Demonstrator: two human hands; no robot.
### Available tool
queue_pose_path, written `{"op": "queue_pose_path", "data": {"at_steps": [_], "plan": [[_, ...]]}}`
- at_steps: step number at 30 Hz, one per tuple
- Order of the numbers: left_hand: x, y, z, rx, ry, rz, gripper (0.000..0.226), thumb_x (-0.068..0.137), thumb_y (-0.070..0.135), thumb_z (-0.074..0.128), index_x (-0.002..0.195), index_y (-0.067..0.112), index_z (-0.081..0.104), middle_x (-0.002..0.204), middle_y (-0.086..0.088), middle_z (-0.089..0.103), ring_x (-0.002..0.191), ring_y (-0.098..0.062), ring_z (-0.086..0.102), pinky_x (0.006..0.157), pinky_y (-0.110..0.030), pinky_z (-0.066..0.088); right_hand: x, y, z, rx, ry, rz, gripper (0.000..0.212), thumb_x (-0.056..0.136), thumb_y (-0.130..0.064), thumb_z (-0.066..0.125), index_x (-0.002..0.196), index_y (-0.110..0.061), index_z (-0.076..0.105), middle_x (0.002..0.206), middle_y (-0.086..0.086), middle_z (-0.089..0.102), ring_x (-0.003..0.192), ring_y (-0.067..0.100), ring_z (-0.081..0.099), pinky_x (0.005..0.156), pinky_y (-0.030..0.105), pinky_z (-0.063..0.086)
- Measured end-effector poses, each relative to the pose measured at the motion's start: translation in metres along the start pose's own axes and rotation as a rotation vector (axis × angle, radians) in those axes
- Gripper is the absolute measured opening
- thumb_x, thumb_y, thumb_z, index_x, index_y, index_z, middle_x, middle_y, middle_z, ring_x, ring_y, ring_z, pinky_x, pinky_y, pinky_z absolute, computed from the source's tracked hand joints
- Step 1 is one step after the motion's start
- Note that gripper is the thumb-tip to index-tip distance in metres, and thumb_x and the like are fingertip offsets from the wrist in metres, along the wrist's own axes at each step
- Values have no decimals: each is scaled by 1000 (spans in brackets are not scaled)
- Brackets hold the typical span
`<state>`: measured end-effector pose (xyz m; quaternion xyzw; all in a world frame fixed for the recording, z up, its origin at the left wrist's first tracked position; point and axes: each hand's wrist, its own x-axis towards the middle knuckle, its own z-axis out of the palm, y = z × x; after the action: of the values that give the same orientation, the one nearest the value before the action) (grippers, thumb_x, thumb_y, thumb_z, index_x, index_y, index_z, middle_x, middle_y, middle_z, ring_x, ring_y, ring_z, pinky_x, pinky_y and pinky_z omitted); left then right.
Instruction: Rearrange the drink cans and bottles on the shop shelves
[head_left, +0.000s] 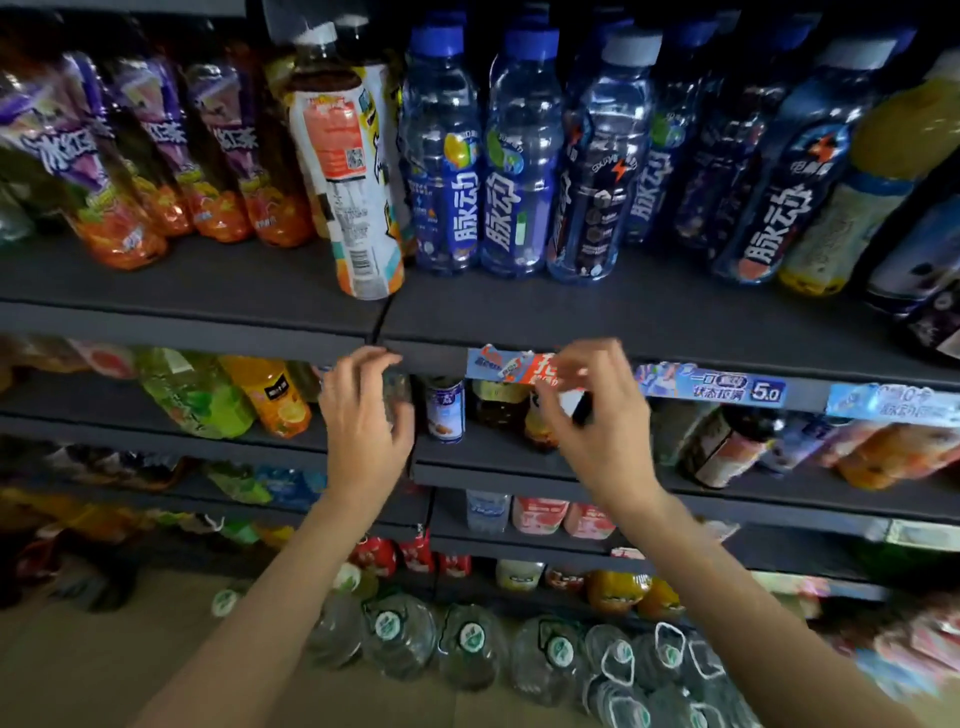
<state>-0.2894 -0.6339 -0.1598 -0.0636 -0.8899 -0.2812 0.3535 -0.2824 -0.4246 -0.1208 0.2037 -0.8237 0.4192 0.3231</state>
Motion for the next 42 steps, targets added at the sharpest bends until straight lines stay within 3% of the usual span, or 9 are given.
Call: {"op": "queue_pose_path", "data": {"at_steps": [3,6,12,16,21,26,31,38,42], "plan": [[-14,-25,-12,72,-190,2,37,76,3,53,113,6,54,120,-9,46,108,-30,45,89,-49,43,-40,13,55,-77,-322,85,23,85,-21,62,104,-10,54,101,8,54,90,22,57,73,37,53],[-20,-43,-28,119,-350,9,32,81,7,51,112,5,58,123,-15,49,110,-34,49,90,-48,44,-47,32,112,-144,-470,346,58,80,-20,72,127,-1,45,124,18,46,115,38,45,95,43,42],[-30,-86,-72,125,-396,-62,36,83,3,53,118,4,55,126,-14,46,113,-31,50,92,-43,43,-24,41,189,-319,-360,515,68,81,-19,69,138,-4,35,142,25,31,126,43,32,103,42,25],[-37,-114,-84,111,-412,-96,35,84,3,53,119,4,54,123,-13,47,110,-30,51,91,-43,45,-27,32,196,-184,-113,578,59,78,-9,70,128,3,41,133,25,39,117,43,43,94,40,37],[-35,-127,-69,61,-462,-140,40,84,1,55,123,3,50,120,-13,47,108,-30,52,89,-43,45,-55,11,162,-136,-248,498,55,74,-11,77,115,1,43,117,15,45,100,25,47,74,25,36],[-34,-113,-48,-27,-489,-154,41,84,1,56,124,3,48,120,-14,49,106,-27,55,84,-37,43,-53,-10,116,-52,-340,429,63,65,-9,82,115,-6,44,110,8,54,100,21,54,81,27,45],[-31,-80,-49,-130,-465,-78,40,85,10,56,124,3,48,114,-10,53,101,-23,57,82,-35,42,-15,-44,74,99,-305,350,67,66,-15,83,112,-25,36,101,-20,49,92,7,56,77,17,48],[6,-59,-83,-159,-306,-60,50,82,35,39,121,6,50,112,-10,58,99,-30,56,85,-44,47,47,-98,59,209,-266,108,67,67,-28,78,118,-27,33,98,-16,51,91,3,58,81,17,45],[31,-71,-129,-142,-193,-24,51,84,36,42,122,3,50,107,-7,59,98,-13,49,87,-34,42,92,-136,88,268,-239,-18,67,68,-29,77,120,-27,34,103,-9,52,96,7,57,87,27,48]]}}
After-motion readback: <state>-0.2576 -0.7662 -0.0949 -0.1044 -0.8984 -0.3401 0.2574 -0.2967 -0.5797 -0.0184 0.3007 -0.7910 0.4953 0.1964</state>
